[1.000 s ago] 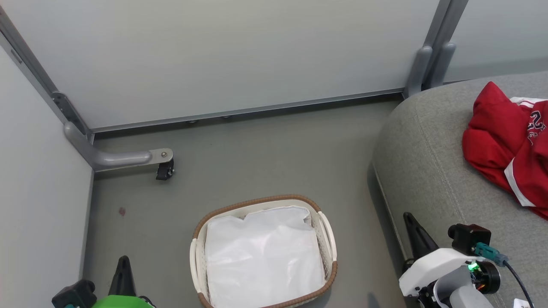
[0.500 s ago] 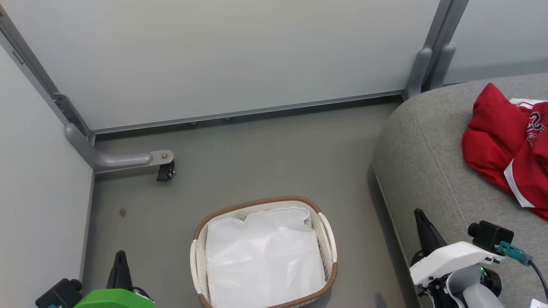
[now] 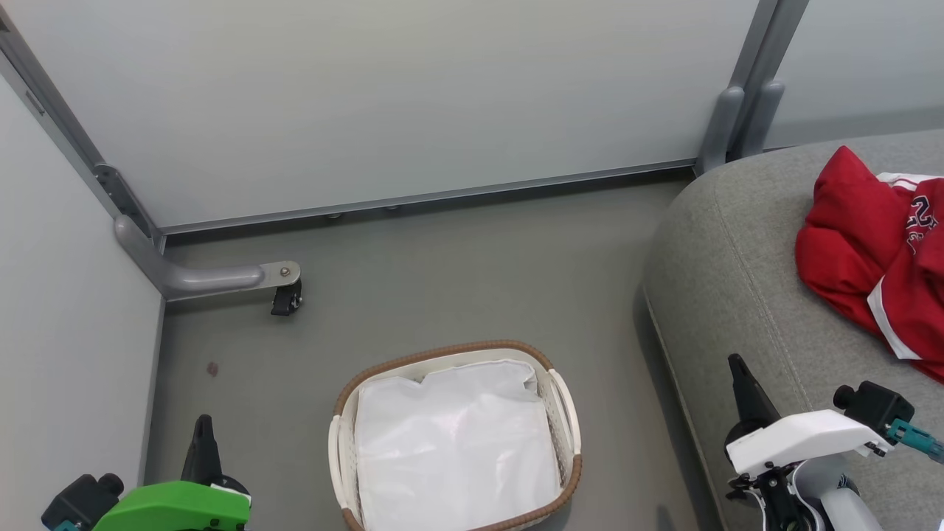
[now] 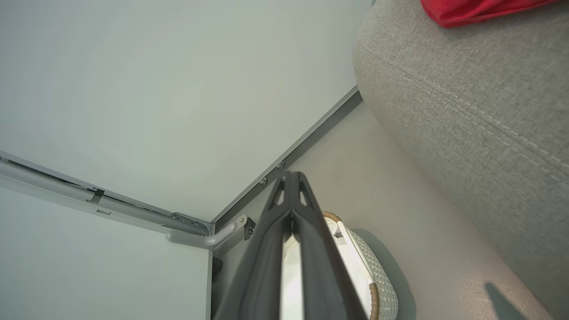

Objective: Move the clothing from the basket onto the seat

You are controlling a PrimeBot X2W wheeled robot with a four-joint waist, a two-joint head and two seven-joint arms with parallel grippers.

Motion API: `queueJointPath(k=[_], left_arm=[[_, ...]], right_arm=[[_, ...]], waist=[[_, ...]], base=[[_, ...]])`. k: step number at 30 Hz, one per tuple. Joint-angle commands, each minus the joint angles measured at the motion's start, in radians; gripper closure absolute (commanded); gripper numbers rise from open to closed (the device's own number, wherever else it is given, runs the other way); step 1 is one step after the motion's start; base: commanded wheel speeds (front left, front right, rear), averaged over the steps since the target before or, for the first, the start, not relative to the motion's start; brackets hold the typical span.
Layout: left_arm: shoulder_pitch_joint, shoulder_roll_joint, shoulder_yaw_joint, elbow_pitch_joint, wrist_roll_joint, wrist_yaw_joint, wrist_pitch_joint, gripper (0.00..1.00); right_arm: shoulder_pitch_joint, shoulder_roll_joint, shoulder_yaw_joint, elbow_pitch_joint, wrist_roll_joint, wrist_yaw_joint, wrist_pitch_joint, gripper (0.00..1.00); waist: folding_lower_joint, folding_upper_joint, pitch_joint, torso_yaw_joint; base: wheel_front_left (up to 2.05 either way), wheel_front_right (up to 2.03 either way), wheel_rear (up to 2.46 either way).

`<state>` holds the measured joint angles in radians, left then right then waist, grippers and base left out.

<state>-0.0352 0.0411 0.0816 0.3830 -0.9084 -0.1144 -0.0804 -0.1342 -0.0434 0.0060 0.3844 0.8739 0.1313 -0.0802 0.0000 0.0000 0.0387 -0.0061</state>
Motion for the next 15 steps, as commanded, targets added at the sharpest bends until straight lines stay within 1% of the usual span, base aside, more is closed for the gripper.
queueJointPath(k=[1, 15], left_arm=[[-0.029, 0.007, 0.004, -0.019, -0.031, -0.005, 0.006, 1.0], [-0.041, 0.008, 0.011, -0.047, -0.184, -0.008, 0.048, 1.0]], right_arm=[[-0.003, -0.004, -0.008, -0.019, 0.031, 0.0, 0.007, 1.0], [0.005, -0.006, -0.034, -0.047, 0.191, 0.0, 0.05, 1.0]], waist=[[0.0, 0.0, -0.001, 0.0], [0.0, 0.0, -0.006, 0.001]], base=[[0.0, 0.0, 0.0], [0.0, 0.0, 0.0]])
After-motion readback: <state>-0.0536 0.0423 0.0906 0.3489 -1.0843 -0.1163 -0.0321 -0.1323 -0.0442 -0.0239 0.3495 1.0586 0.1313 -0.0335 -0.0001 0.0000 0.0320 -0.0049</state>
